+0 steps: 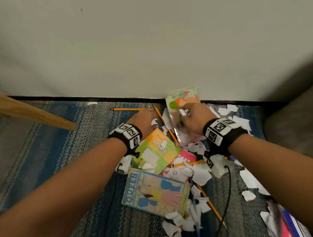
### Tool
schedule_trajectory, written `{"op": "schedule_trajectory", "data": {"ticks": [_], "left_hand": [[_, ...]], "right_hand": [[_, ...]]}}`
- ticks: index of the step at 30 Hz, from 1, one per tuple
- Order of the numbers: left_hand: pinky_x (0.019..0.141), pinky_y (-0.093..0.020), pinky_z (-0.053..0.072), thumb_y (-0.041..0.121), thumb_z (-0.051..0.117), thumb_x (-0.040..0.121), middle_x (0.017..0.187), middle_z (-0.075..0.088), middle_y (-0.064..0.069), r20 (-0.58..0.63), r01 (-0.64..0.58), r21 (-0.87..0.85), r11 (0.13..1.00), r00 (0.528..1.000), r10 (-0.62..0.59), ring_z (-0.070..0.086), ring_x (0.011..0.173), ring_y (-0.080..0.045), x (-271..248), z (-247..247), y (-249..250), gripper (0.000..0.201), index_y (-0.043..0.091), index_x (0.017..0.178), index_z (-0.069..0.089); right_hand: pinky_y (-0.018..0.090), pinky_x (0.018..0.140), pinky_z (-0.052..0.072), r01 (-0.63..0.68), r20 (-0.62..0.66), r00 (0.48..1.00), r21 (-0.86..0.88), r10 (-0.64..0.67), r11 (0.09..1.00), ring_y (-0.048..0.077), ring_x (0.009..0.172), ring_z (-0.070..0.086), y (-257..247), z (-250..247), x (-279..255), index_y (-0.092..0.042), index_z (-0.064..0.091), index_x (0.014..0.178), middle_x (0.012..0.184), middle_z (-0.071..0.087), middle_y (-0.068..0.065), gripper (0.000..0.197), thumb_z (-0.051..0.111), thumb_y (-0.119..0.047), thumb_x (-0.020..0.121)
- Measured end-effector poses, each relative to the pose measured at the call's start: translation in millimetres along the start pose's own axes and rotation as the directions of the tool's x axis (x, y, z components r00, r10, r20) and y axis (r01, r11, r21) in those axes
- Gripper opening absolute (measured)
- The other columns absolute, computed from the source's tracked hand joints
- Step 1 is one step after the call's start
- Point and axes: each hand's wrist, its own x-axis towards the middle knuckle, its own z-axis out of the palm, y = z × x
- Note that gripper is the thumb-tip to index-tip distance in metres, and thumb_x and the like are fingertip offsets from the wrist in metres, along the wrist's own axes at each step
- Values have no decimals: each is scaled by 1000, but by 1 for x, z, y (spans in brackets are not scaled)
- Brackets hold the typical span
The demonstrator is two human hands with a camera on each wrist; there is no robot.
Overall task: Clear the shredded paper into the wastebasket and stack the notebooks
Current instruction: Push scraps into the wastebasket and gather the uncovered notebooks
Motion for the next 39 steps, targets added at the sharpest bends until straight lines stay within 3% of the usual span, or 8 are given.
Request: {"op": "schedule_trajectory", "data": {"ticks": [9,15,19,25,29,33,36,39], "left_hand": [[94,-40,47,28,50,95,130,52,-16,108,172,103,980,977,-183,53,117,-32,-15,5,8,36,8,125,53],[62,-29,34,25,54,88,79,52,-7,-101,171,6,985,980,-170,57,84,-33,-24,-50,46,17,12,82,47],[56,-31,34,22,60,83,70,50,-8,-197,16,-2,1000,980,-16,49,68,-29,-19,-107,117,21,10,77,44],[68,-31,35,18,59,85,90,54,-6,-571,-238,-68,969,805,158,47,80,-23,4,-180,244,18,12,99,49],[71,-27,38,10,49,87,109,55,-13,-637,-397,-126,909,735,233,55,98,-26,33,-194,323,24,19,108,56],[67,-16,28,6,44,90,107,43,-9,-616,-460,-164,872,738,274,45,81,-21,46,-165,406,20,12,102,59],[81,-33,45,9,48,90,113,42,-11,-505,-491,-126,862,780,370,51,91,-28,58,-124,454,19,13,108,53],[95,-51,41,28,51,89,124,38,-12,-260,-306,124,944,908,328,47,112,-35,72,-82,481,36,18,123,44]], "right_hand": [[37,72,53,-17,-18,1000,-41,16,999,29,82,61,53,-41,-29,-11,64,97,92,68,11,29,51,-37,93],[28,61,47,1,-18,1000,7,-1,1000,22,70,60,68,-73,-60,-14,69,95,84,69,8,24,57,-34,91],[21,54,35,5,-125,992,64,3,998,21,73,57,61,-107,-74,-17,65,92,77,60,0,20,59,-36,89],[33,69,45,164,-466,882,152,-76,975,25,77,59,34,-212,-111,-6,63,82,77,64,8,40,55,-45,84],[37,73,45,129,-657,752,212,43,969,29,82,57,64,-287,-150,-6,60,95,82,62,11,49,31,-43,80],[35,76,41,-115,-669,727,107,157,988,29,92,53,135,-307,-168,-10,45,111,107,56,12,24,36,-22,92],[44,93,42,-275,-571,785,28,241,961,35,108,49,187,-284,-173,-7,40,121,125,41,18,34,46,-13,89],[49,106,33,-444,-342,869,-219,358,869,38,129,36,226,-251,-172,-8,34,139,140,33,18,62,47,-34,84]]}}
